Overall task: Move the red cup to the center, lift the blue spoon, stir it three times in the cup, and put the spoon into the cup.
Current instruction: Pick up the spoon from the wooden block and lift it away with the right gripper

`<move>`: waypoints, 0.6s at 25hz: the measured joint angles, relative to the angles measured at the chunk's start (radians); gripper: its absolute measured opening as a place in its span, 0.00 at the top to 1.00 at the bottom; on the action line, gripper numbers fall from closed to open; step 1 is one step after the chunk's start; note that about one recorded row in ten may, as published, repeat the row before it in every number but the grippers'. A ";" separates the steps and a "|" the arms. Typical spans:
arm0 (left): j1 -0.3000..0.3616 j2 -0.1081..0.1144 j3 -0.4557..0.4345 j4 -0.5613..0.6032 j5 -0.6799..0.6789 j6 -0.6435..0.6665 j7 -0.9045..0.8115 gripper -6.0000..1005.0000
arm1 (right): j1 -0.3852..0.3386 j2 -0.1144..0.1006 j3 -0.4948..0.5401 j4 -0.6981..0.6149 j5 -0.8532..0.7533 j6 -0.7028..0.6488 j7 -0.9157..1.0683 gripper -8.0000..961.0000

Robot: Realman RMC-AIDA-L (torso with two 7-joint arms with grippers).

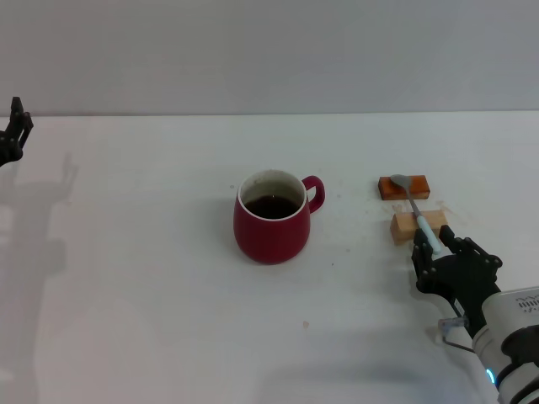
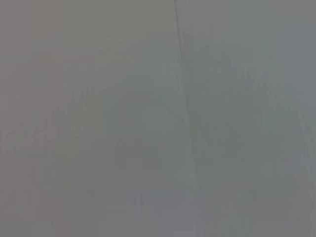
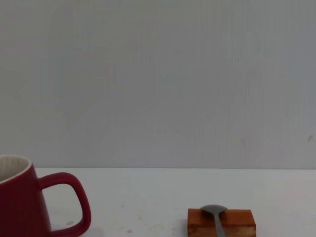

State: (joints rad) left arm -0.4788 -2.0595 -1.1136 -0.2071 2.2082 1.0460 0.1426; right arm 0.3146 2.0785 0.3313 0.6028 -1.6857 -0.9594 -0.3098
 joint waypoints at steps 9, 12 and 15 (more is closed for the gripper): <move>0.003 -0.001 0.002 0.000 0.001 0.000 -0.008 0.15 | 0.001 0.001 0.000 0.000 0.000 0.004 0.000 0.65; 0.005 -0.001 0.003 0.000 0.001 0.002 -0.009 0.15 | 0.005 0.002 0.000 0.000 0.000 0.005 0.000 0.65; 0.006 -0.001 0.003 0.000 0.001 0.004 -0.009 0.15 | 0.008 0.002 0.000 -0.003 0.000 0.006 0.000 0.65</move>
State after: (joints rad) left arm -0.4725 -2.0601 -1.1106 -0.2071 2.2090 1.0496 0.1334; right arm 0.3231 2.0805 0.3313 0.5994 -1.6858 -0.9538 -0.3098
